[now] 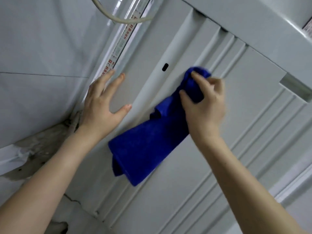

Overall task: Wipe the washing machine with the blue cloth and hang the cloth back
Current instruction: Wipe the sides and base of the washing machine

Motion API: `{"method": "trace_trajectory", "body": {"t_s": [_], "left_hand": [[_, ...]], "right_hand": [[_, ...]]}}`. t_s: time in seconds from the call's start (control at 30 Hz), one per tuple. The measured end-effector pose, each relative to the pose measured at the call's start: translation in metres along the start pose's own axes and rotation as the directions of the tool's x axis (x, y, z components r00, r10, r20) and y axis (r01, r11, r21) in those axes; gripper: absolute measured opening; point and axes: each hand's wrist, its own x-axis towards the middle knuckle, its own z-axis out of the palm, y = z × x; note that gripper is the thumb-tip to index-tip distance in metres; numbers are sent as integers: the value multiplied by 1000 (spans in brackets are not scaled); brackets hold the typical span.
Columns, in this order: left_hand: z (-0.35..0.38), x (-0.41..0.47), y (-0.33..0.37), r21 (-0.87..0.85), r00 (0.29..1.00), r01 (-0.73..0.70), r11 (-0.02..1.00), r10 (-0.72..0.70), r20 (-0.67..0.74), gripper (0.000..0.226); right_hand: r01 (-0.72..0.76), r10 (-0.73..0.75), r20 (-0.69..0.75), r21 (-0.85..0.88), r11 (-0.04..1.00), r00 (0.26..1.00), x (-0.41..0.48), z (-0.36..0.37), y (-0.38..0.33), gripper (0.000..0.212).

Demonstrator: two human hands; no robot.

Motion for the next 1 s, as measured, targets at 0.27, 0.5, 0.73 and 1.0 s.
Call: {"method": "trace_trajectory", "body": {"t_s": [0.27, 0.5, 0.73, 1.0], "left_hand": [[-10, 4, -12, -346, 969, 211, 914, -149, 197, 76], [-10, 1, -17, -454, 957, 274, 848, -192, 218, 75], [-17, 7, -9, -534, 923, 385, 753, -310, 229, 51], [-20, 4, -14, -641, 880, 467, 610, -391, 269, 33]], "right_hand": [[-10, 6, 102, 43, 999, 995, -33, 11, -4, 44], [-69, 69, -5, 91, 993, 998, 52, 2, -21, 50], [144, -141, 223, 3, 990, 965, 3, 18, -12, 47], [243, -227, 192, -63, 968, 955, 67, 31, -44, 50]]}}
